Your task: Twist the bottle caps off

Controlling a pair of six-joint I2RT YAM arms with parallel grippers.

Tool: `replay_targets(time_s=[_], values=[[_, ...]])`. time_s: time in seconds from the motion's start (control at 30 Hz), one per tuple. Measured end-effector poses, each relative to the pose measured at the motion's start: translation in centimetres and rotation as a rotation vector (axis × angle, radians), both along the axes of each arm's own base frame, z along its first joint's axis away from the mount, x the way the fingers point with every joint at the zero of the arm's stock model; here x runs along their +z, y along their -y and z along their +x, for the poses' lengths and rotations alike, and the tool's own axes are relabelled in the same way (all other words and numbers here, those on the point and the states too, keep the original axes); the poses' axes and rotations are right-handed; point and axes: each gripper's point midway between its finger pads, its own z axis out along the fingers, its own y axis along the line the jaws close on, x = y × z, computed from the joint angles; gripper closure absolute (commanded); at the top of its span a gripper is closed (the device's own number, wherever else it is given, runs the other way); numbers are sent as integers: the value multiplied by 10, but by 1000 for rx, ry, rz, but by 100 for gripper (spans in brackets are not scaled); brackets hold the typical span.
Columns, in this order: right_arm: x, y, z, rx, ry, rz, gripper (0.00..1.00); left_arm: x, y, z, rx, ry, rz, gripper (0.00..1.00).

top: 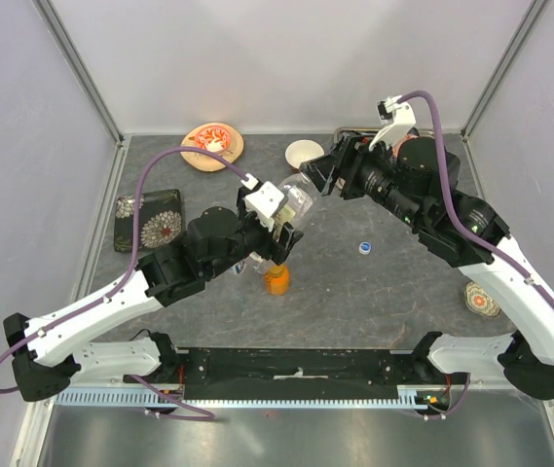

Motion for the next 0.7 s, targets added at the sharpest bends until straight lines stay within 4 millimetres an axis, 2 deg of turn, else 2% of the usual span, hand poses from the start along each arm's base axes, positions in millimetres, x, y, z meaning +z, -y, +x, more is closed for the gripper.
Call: replay_targets(time_s=[0.23,0.47,0.53,0.57,0.7], values=[[-11,-3,3,0,-18,-16,39,1,-1,1,8,6,1,97],[-14,-4,4,0,-21,-17,44,-1,-1,1,8,9,9,97],[-15,-5,5,0,-20,-15,51,-2,-1,1,7,8,11,97],[-15,-6,5,1,-20,-15,55,-3,-1,1,7,8,12,97],[-17,-7,6,-1,-23,-10,100,-5,-1,2,11,7,16,97]])
